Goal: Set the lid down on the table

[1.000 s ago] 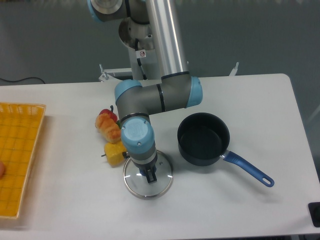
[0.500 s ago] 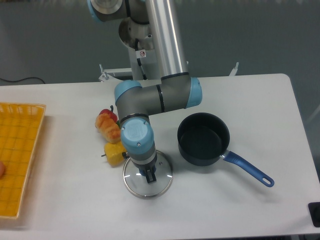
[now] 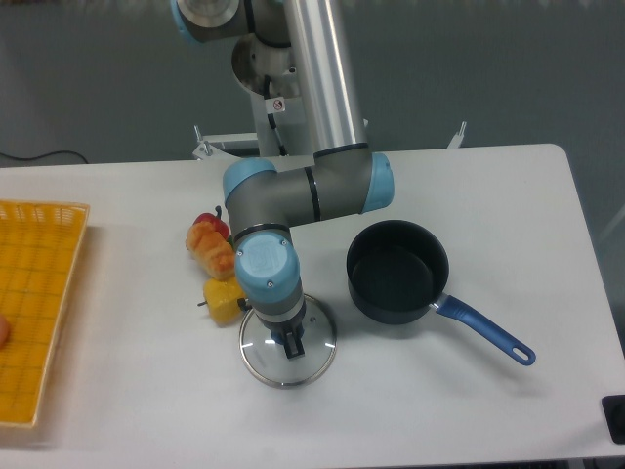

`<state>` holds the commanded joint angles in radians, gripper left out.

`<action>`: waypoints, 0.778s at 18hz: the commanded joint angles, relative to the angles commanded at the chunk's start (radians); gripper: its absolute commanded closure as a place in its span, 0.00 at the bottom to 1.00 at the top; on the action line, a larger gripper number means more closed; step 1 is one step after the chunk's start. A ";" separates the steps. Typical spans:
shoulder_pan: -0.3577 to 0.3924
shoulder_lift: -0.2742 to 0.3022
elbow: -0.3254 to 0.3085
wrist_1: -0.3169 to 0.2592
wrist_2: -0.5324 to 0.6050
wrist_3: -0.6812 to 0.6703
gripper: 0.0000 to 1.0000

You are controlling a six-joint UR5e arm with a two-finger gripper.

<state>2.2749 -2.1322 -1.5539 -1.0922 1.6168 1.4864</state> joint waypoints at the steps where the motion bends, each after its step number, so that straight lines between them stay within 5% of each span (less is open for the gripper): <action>1: 0.000 0.000 0.000 0.000 0.000 0.000 0.47; 3: 0.000 0.002 0.000 0.000 0.000 0.002 0.42; 6: 0.000 0.002 0.000 0.002 0.002 0.024 0.03; 14: 0.000 0.018 0.008 -0.002 0.005 0.011 0.00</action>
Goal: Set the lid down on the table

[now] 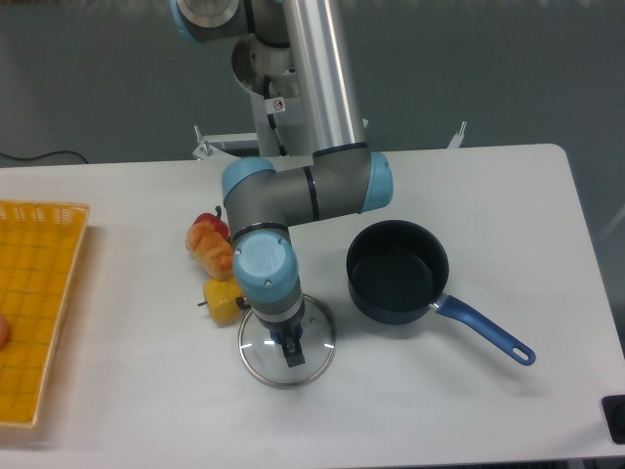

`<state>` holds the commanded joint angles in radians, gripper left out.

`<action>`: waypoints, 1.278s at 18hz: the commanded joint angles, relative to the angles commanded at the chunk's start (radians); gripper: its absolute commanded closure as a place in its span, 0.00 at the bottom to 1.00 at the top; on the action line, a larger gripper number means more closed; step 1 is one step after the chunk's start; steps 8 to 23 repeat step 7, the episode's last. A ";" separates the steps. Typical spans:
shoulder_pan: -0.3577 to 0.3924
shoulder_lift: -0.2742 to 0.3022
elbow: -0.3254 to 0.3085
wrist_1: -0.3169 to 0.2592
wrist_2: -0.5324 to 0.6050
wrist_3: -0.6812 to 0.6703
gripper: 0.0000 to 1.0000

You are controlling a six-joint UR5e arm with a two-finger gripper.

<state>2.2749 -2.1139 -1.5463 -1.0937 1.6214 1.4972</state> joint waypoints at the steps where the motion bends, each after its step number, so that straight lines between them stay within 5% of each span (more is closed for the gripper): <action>1: -0.003 0.009 0.003 0.003 0.000 -0.002 0.00; 23: -0.002 0.038 0.029 0.020 -0.011 -0.002 0.00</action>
